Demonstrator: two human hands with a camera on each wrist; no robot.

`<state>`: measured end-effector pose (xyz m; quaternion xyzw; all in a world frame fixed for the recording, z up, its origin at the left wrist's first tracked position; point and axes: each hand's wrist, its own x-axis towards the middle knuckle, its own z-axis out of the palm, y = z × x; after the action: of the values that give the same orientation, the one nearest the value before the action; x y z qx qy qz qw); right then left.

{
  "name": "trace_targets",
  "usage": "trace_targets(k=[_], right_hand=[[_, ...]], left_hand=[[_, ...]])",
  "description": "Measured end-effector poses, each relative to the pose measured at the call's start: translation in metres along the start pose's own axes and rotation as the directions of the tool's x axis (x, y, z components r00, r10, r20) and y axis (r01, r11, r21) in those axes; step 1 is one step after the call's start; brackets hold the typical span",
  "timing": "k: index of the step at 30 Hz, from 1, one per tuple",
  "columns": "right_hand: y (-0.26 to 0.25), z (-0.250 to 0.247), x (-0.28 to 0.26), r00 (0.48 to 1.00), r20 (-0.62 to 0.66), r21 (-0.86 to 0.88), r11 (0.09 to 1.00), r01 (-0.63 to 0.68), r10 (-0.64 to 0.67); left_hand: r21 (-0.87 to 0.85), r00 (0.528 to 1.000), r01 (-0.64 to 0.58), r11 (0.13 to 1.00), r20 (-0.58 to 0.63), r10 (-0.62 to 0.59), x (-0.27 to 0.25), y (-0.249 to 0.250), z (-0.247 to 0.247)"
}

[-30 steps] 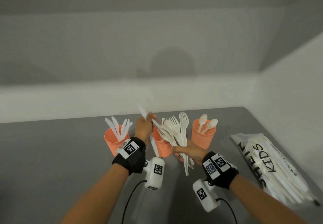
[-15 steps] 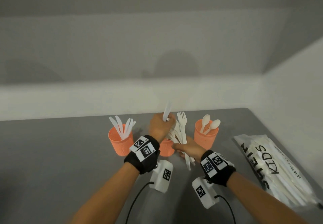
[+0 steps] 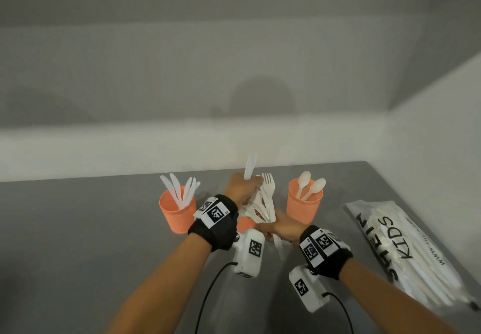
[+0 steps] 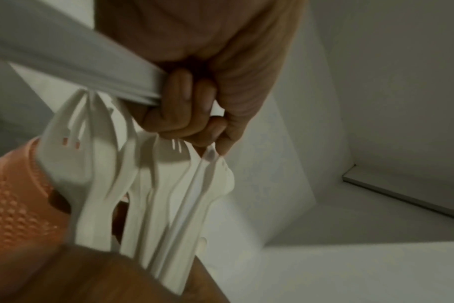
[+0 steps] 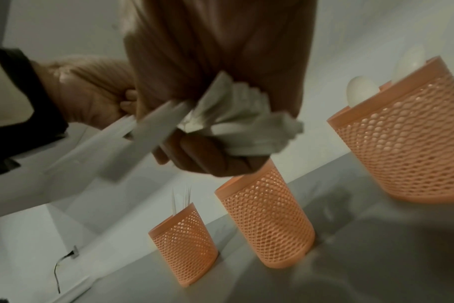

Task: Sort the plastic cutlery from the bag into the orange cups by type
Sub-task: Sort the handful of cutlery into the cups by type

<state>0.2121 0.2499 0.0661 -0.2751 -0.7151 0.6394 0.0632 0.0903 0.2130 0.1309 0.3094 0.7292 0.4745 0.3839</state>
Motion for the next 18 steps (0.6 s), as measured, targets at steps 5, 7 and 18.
trace_targets(k=[5,7,18], right_hand=[[-0.003,0.001,-0.002,0.999,0.011,0.249,0.968,-0.034,0.032],[-0.003,0.001,-0.001,0.998,-0.043,0.348,0.937,-0.024,0.041],[-0.014,0.022,0.015,0.983,-0.182,0.369,0.925,0.096,-0.029]], left_hand=[[0.115,0.947,-0.215,0.97,-0.218,0.236,-0.002,0.005,-0.006],[0.157,0.896,-0.287,0.945,-0.305,0.323,-0.006,0.009,-0.01],[-0.126,0.843,-0.367,0.922,-0.463,0.272,-0.016,-0.02,-0.006]])
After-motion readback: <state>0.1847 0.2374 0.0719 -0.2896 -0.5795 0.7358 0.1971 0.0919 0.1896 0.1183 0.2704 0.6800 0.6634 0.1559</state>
